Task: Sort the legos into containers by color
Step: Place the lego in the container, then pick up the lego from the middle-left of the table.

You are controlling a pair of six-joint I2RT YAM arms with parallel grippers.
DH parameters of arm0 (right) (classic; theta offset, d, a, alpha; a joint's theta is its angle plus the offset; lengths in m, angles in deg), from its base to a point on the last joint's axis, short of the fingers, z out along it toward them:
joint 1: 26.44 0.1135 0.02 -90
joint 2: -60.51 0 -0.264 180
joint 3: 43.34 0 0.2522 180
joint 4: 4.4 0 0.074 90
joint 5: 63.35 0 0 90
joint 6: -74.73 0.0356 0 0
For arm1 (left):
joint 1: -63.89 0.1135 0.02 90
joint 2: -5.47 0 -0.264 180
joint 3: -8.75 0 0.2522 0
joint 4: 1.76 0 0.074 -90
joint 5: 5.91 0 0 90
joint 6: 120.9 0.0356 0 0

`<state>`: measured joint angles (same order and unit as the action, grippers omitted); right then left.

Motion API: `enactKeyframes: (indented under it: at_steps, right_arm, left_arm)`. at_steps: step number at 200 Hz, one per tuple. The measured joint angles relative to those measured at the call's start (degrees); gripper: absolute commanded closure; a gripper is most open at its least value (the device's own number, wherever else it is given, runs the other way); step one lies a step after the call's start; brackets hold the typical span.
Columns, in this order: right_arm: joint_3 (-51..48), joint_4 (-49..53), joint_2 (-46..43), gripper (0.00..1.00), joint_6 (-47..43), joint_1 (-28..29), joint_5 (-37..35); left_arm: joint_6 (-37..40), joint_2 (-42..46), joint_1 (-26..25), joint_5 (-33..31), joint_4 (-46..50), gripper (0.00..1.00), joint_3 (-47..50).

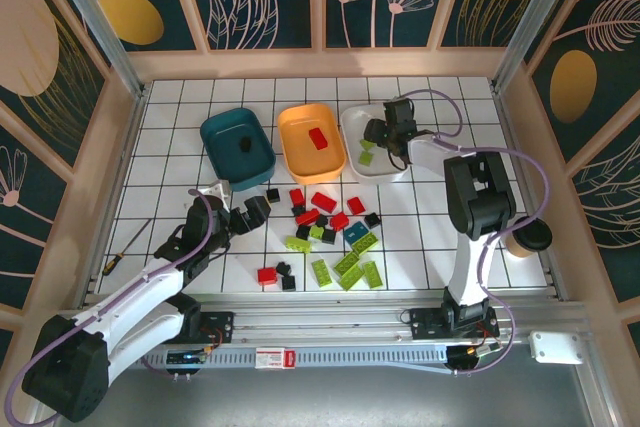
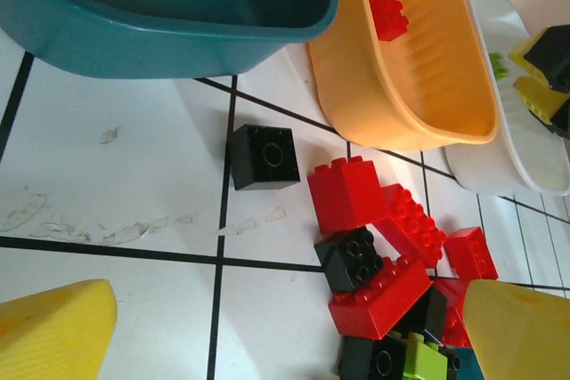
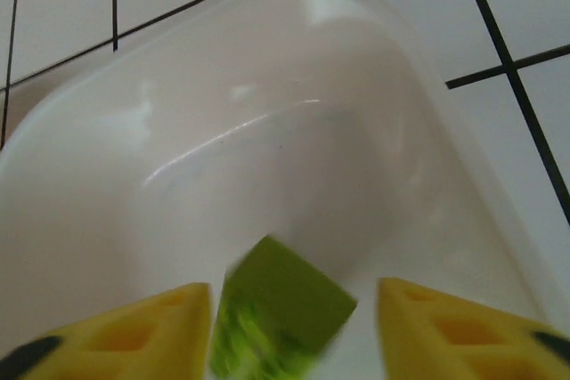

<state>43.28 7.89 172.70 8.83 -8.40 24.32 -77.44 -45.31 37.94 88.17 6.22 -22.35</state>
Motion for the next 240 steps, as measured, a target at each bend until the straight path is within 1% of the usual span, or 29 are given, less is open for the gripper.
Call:
enactKeyframes:
  at_steps: [21, 48, 66, 81, 105, 129, 151, 171, 185, 218, 240]
  right_arm:
    - [-2.19, -0.20, -3.52, 0.36, -0.02, 0.31, 0.61]
    - [-10.36, -0.81, -13.77, 0.36, 0.22, 2.45, 0.44]
    - [-16.15, -1.92, -19.93, 0.36, 0.39, 5.07, 0.28]
    - [-20.79, -2.75, -23.21, 0.36, 0.90, 7.04, 0.31]
    - [-28.02, -3.61, -25.97, 0.36, 2.40, 8.85, 0.28]
    - [-31.85, -4.70, -28.24, 0.36, 3.50, 9.99, -0.20]
    - [-33.92, -5.22, -29.92, 0.36, 4.33, 10.64, -0.46]
    - [-35.10, -5.53, -31.47, 0.35, 4.81, 10.73, -0.81]
    - [-35.80, -5.66, -32.65, 0.35, 4.94, 10.73, -1.01]
    - [-36.68, -5.57, -34.97, 0.33, 4.98, 10.73, -1.25]
    - [-37.46, -5.11, -36.20, 0.31, 5.14, 10.73, -1.25]
  left_arm:
    - [0.68, 0.00, -0.02, 0.55, 0.11, 0.03, 0.00]
    - [1.51, 0.02, -2.21, -0.46, 3.04, 0.04, -0.37]
    - [1.40, 0.66, -5.75, -2.58, 6.49, 0.04, -0.44]
    - [0.83, 1.92, -8.83, -4.55, 9.35, 0.05, -0.44]
    - [-0.81, 3.76, -13.60, -6.93, 12.39, 0.08, -0.42]
    - [-1.60, 3.15, -18.25, -8.79, 13.94, 0.07, -0.44]
    - [-1.51, -1.22, -22.93, -10.73, 14.67, 0.05, -1.81]
    - [-0.81, -8.41, -27.45, -13.33, 15.06, 0.03, -5.90]
    - [-0.02, -13.22, -29.55, -15.06, 14.86, 0.03, -8.81]
    - [1.99, -21.42, -31.19, -18.71, 14.05, 0.03, -12.50]
    - [3.08, -24.76, -31.54, -20.11, 13.35, 0.03, -13.77]
